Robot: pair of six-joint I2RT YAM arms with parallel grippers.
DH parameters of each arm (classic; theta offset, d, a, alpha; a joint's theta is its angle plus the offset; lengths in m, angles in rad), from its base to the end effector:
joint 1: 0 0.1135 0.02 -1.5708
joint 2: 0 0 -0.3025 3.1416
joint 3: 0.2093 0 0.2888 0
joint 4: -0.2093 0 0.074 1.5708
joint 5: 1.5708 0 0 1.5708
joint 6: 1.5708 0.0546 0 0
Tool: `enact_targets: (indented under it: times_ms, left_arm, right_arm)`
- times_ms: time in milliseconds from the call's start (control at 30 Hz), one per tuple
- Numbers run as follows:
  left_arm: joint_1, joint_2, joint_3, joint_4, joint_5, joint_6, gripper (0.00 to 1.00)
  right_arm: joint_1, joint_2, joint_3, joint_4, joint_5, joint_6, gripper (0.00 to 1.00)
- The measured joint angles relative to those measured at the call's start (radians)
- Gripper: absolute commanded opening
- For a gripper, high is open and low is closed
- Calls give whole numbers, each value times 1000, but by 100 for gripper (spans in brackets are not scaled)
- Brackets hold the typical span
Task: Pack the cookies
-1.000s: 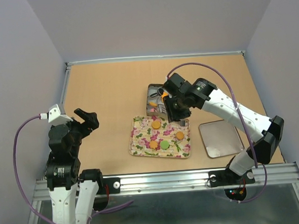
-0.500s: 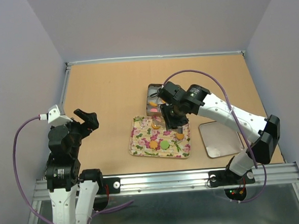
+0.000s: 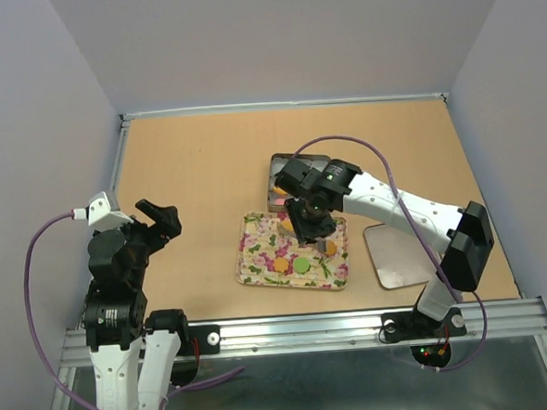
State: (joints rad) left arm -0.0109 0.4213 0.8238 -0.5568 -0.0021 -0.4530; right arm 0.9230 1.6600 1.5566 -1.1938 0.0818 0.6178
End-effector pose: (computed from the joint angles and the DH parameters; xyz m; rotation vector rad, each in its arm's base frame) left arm 0.1074 -0.0011 0.3833 -0.3824 1.6944 -0.3402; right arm 0.2261 0.2914 0.3217 -0.4221 2.8515 0.1917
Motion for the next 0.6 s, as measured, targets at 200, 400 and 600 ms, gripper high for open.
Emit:
enact_targets:
  times_ms: [200, 400, 600]
  left_arm:
    - [0, 0, 0, 0, 13, 0, 96]
    - [0, 0, 0, 0, 14, 0, 96]
    - [0, 0, 0, 0, 14, 0, 96]
  right_arm:
    - [13, 45, 2, 3, 1, 4, 49]
    - [16, 70, 2, 2, 2, 4, 45]
    - [18, 71, 6, -3, 5, 4, 37]
